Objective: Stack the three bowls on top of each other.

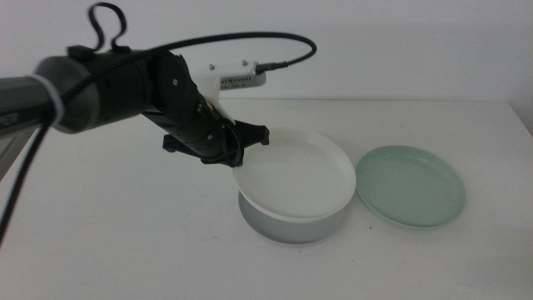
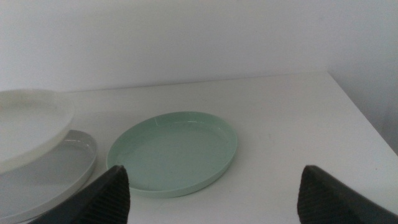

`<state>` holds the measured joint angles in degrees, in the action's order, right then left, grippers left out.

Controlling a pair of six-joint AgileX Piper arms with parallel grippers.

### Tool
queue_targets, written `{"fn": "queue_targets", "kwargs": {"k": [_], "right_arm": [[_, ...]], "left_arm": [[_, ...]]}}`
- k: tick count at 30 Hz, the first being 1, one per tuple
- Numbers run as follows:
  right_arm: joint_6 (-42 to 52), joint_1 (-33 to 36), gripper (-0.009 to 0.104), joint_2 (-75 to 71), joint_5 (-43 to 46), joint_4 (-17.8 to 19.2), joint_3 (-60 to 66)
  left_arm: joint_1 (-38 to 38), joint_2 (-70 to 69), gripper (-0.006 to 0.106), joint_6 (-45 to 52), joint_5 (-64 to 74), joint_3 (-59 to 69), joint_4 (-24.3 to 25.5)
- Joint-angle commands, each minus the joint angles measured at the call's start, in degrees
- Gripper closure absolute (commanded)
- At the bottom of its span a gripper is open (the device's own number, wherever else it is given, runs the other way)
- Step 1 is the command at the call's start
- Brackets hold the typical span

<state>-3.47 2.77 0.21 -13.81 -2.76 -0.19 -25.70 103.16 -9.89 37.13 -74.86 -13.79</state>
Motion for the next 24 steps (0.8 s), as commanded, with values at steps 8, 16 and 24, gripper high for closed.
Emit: {"fn": "queue_targets", "kwargs": {"k": [8,16,24], "right_arm": [[0.5,0.0,0.002,-0.2,0.5,0.5,0.2],[0.5,0.0,0.002,-0.2,0.5,0.5,0.2],[0.5,0.0,0.002,-0.2,0.5,0.5,0.2]], "left_arm": [[-0.6,3.4,0.102,-0.2,-1.0,-0.8,-0.1],[-0.6,3.4,0.102,1.9,-2.6,-0.6,-0.4],[-0.6,5.7,0.102,2.4,-3.7,-0.1,-0.7]]}}
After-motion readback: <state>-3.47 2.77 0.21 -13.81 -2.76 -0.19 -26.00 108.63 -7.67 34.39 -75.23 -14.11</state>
